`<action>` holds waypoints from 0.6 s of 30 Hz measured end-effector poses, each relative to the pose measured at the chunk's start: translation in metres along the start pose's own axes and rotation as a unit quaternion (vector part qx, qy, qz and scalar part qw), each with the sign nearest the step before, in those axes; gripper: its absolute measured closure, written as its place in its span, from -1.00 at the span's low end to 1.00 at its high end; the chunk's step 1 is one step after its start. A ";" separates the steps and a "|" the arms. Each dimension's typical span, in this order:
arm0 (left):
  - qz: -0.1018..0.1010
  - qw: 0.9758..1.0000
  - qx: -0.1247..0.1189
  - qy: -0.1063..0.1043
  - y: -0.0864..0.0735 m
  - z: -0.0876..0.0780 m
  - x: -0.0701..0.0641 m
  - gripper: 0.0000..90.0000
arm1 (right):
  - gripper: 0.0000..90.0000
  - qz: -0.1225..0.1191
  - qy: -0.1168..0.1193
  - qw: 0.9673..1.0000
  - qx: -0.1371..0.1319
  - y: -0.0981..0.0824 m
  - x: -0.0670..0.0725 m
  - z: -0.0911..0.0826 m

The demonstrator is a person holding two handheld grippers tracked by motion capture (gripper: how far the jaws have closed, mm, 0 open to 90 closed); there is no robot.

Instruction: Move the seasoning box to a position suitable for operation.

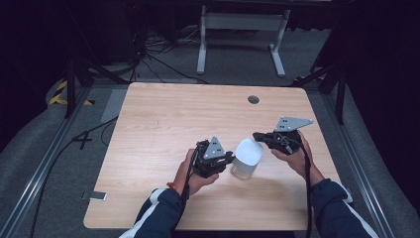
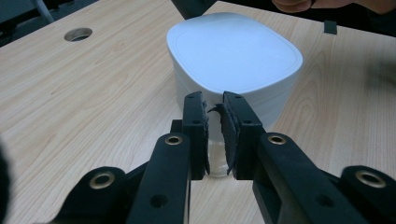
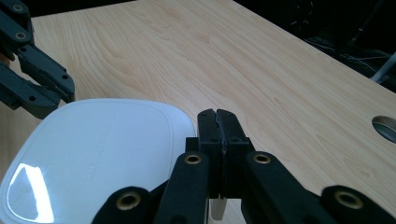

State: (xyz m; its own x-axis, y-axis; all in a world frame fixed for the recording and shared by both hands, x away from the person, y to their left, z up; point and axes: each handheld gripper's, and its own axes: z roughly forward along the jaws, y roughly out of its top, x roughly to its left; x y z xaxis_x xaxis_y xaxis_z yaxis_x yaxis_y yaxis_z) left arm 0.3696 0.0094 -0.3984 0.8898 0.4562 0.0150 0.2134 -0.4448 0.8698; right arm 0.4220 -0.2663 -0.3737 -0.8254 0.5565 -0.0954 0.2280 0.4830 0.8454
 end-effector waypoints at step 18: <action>0.009 1.000 0.010 -0.006 -0.001 0.000 0.002 0.99 | 1.00 -0.012 0.021 1.000 -0.002 0.002 0.004 -0.006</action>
State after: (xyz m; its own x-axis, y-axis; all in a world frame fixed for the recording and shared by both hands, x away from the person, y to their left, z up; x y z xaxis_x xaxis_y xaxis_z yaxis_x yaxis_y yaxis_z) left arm 0.3716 0.0107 -0.3993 0.8983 0.4386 0.0253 0.2049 -0.4692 0.8590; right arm 0.4164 -0.2674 -0.3690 -0.8513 0.5160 -0.0947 0.2056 0.4942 0.8447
